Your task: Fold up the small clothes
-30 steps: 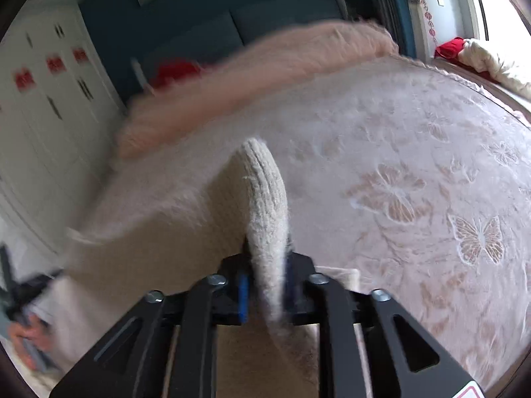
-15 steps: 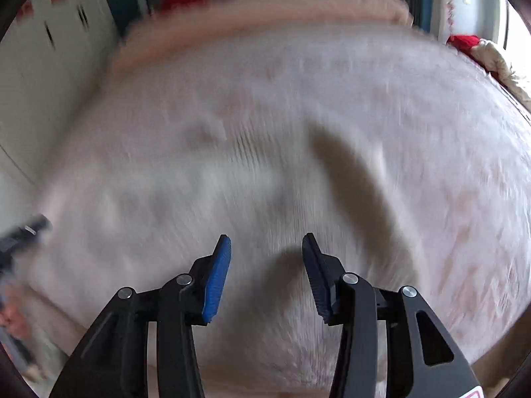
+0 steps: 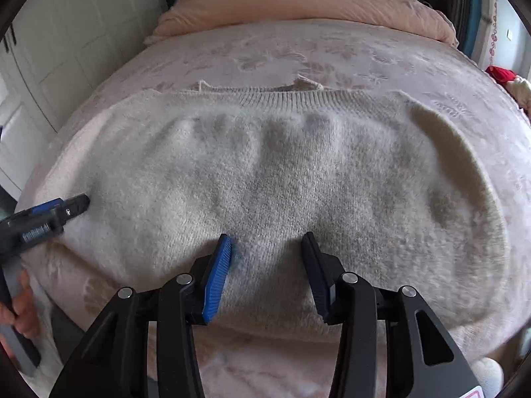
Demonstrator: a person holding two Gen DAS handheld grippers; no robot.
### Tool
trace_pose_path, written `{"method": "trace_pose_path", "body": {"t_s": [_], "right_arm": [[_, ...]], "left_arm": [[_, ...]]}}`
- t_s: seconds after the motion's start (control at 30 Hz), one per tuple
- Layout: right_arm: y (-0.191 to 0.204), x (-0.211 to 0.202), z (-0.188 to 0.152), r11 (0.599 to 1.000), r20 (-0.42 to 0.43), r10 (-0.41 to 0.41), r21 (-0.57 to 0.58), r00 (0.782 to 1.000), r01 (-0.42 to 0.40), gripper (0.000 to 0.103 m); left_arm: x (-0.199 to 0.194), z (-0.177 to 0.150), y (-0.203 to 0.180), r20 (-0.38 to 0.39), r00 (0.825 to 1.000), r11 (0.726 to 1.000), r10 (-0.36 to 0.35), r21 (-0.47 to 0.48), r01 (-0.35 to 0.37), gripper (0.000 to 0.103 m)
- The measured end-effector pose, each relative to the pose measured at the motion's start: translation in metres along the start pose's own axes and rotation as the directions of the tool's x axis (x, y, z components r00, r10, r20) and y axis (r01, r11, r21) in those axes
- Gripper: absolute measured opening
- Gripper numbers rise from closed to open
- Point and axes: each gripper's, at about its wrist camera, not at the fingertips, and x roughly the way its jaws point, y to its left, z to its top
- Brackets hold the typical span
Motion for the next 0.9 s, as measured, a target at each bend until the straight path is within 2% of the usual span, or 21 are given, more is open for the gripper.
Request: {"method": "trace_pose_path", "body": {"t_s": [0.03,0.1,0.2,0.3,0.37,0.43,0.5,0.53,0.6,0.63,0.67,0.7,0.73,0.77,0.8,0.9], "right_arm": [[0.002,-0.007,0.006,1.000,-0.002,0.021,0.023,1.000,-0.021,0.047],[0.007,-0.017,0.023,0.989,0.017,0.129,0.068,0.992,-0.129,0.047],[0.025,-0.011,0.046,0.987,0.028,0.158,0.038,0.987,-0.159,0.046],[0.042,0.004,0.067,0.982,0.019,0.189,0.016,0.982,-0.189,0.041],[0.057,0.016,0.082,0.978,0.013,0.210,-0.010,0.978,-0.209,0.037],[0.075,0.031,0.095,0.975,-0.012,0.218,-0.049,0.976,-0.219,0.032],[0.084,0.044,0.098,0.974,-0.040,0.204,-0.087,0.978,-0.207,0.017],[0.079,0.052,0.100,0.981,-0.040,0.162,-0.103,0.986,-0.165,0.014],[0.048,0.057,0.100,0.994,-0.018,0.090,-0.065,0.996,-0.091,0.013],[0.028,0.058,0.099,0.998,-0.009,0.065,-0.023,0.998,-0.065,0.013],[-0.001,0.058,0.097,0.999,-0.003,0.024,0.035,1.000,-0.024,0.013],[-0.037,0.058,0.091,0.995,-0.003,-0.045,0.094,0.999,0.045,0.011],[-0.068,0.058,0.085,0.987,-0.006,-0.084,0.135,0.996,0.084,0.004],[-0.094,0.057,0.078,0.982,-0.005,-0.072,0.174,0.997,0.071,0.000],[-0.122,0.053,0.070,0.970,-0.007,-0.080,0.231,0.997,0.079,0.000],[-0.145,0.042,0.068,0.955,-0.006,-0.027,0.295,1.000,0.027,0.000]], "left_arm": [[-0.001,-0.002,-0.001,0.007,1.000,1.000,0.002,0.009,-0.002,0.066],[-0.006,-0.002,-0.002,0.012,1.000,1.000,0.005,-0.005,-0.005,0.066],[-0.022,0.010,0.001,0.052,0.998,0.995,-0.043,-0.088,0.048,0.066],[-0.028,0.039,0.000,0.091,0.993,0.991,-0.073,-0.106,0.082,0.067],[-0.019,0.055,0.003,0.089,0.994,0.992,-0.057,-0.110,0.067,0.068],[0.006,0.072,0.013,0.052,0.999,0.991,0.000,-0.136,0.008,0.068],[0.028,0.077,0.027,-0.007,0.999,0.985,0.052,-0.165,-0.053,0.068],[0.039,0.078,0.035,-0.041,0.997,0.979,0.072,-0.186,-0.079,0.068],[0.055,0.073,0.059,-0.091,0.991,0.963,0.102,-0.241,-0.122,0.073],[0.058,0.069,0.069,-0.096,0.992,0.957,0.081,-0.270,-0.104,0.081],[0.061,0.063,0.083,-0.086,0.996,0.947,0.028,-0.318,-0.054,0.081],[0.061,0.060,0.086,-0.072,0.997,0.948,0.011,-0.317,-0.033,0.081],[0.060,0.058,0.083,-0.063,0.998,0.956,0.018,-0.292,-0.035,0.082],[0.059,0.057,0.077,-0.053,0.998,0.967,0.045,-0.247,-0.057,0.082],[0.058,0.054,0.066,-0.042,0.996,0.975,0.083,-0.202,-0.090,0.084],[0.061,0.051,0.059,-0.027,0.992,0.975,0.125,-0.183,-0.128,0.087]]}}
